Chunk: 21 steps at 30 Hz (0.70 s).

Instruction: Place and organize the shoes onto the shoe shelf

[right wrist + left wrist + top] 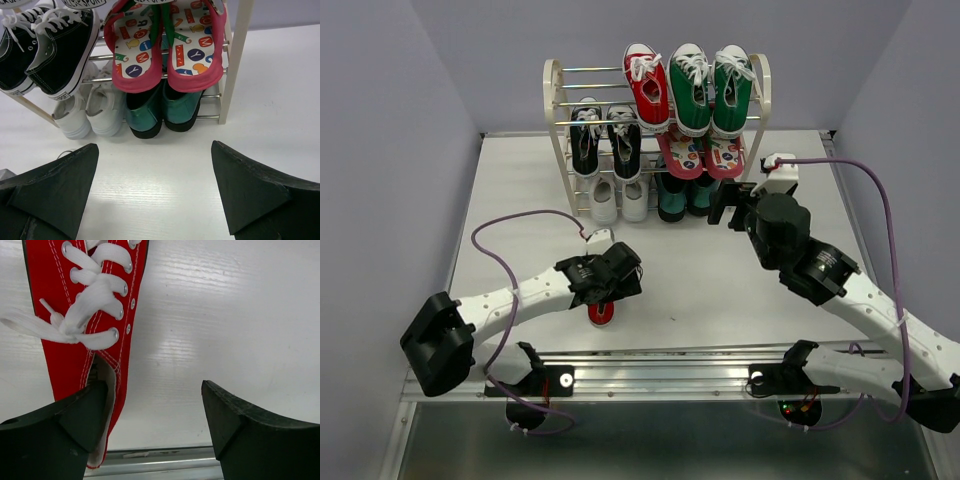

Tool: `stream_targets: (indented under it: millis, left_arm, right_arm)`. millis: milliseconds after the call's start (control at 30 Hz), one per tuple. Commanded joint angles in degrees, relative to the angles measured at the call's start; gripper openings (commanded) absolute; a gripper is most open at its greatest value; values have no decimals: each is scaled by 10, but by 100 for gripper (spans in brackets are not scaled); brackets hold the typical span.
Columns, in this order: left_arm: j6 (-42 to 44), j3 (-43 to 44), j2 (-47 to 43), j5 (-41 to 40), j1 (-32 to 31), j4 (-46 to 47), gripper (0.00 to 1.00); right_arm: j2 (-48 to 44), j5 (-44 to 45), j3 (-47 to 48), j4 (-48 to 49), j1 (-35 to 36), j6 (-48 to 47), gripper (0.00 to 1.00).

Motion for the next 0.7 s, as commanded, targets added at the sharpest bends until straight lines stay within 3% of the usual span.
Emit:
stream_targets:
  millis: [0, 133, 200, 267, 667]
  left_arm:
    - [-7, 44, -34, -15, -19, -73, 88]
    - [-18, 81, -31, -41, -23, -159, 90]
    - [-27, 81, -31, -53, -23, -194, 98]
    - [-35, 72, -31, -59, -23, -210, 99]
    - [-54, -10, -9, -27, -22, -134, 98]
  right_arm:
    - [-6, 15, -6, 6, -1, -3, 100]
    - [2, 12, -8, 0, -1, -6, 100]
    - [6, 11, -9, 0, -1, -6, 100]
    - [7, 10, -9, 0, -1, -7, 100]
    - [19, 14, -10, 1, -1, -13, 100]
